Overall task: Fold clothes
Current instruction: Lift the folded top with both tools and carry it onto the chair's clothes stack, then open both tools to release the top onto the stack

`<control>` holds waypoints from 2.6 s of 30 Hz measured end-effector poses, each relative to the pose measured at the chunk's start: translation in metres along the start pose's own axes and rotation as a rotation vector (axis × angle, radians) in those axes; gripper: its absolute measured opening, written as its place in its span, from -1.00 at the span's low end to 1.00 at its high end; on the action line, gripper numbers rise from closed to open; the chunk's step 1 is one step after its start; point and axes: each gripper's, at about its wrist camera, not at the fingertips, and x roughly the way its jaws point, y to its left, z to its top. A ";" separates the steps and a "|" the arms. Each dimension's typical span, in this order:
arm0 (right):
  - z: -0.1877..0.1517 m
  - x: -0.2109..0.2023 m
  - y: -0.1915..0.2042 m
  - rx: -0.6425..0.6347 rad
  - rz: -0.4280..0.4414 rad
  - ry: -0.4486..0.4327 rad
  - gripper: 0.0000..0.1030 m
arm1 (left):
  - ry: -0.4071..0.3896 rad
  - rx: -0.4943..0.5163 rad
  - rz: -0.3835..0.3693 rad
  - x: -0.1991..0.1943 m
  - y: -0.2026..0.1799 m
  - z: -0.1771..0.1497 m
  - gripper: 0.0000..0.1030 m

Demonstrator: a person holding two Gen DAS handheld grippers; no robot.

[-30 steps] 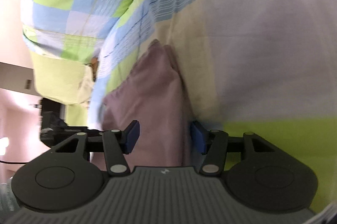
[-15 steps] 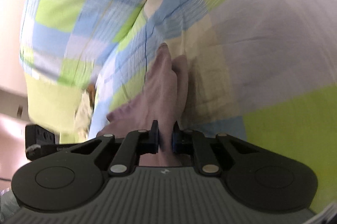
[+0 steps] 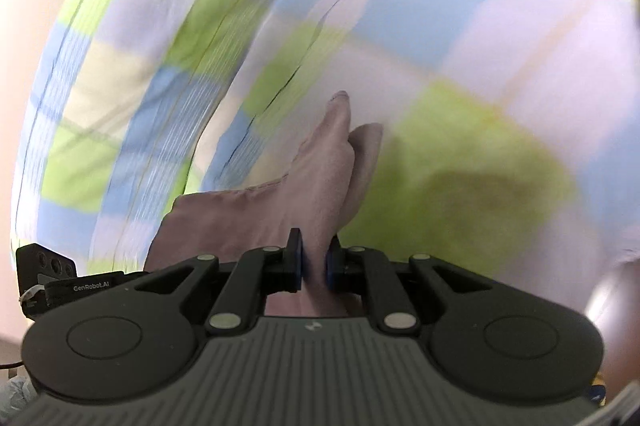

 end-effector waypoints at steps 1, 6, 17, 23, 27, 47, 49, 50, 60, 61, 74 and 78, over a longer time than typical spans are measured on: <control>0.001 -0.016 -0.010 0.022 -0.015 -0.037 -0.82 | 0.018 0.025 -0.013 0.009 -0.013 0.003 -0.92; 0.005 -0.095 -0.064 0.128 -0.093 -0.206 -0.82 | 0.136 0.182 -0.100 0.081 -0.109 0.017 -0.92; 0.001 -0.275 -0.201 0.354 -0.255 -0.505 -0.82 | 0.338 0.445 -0.254 0.220 -0.322 -0.003 -0.92; 0.011 -0.364 -0.257 0.407 -0.315 -0.634 -0.82 | 0.350 0.541 -0.326 0.270 -0.427 -0.013 -0.92; 0.025 -0.400 -0.276 0.394 -0.333 -0.697 -0.82 | 0.339 0.589 -0.364 0.307 -0.484 -0.014 -0.91; 0.098 -0.463 -0.397 0.455 -0.353 -0.823 -0.82 | 0.369 0.697 -0.378 0.438 -0.585 0.015 -0.91; 0.100 -0.460 -0.403 0.465 -0.358 -0.816 -0.82 | 0.386 0.686 -0.371 0.447 -0.582 0.017 -0.91; 0.100 -0.459 -0.404 0.469 -0.358 -0.813 -0.82 | 0.395 0.681 -0.367 0.450 -0.580 0.016 -0.91; 0.098 -0.442 -0.428 0.546 -0.411 -0.746 -0.61 | 0.404 0.646 -0.288 0.454 -0.559 0.016 -0.61; 0.096 -0.441 -0.429 0.570 -0.458 -0.737 -0.48 | 0.395 0.648 -0.287 0.448 -0.559 0.015 -0.61; 0.063 -0.417 -0.363 0.361 -0.556 -0.707 -0.58 | 0.325 0.729 -0.215 0.403 -0.557 -0.024 -0.51; 0.067 -0.392 -0.368 0.354 -0.550 -0.688 -0.61 | 0.307 0.704 -0.164 0.431 -0.534 -0.025 -0.83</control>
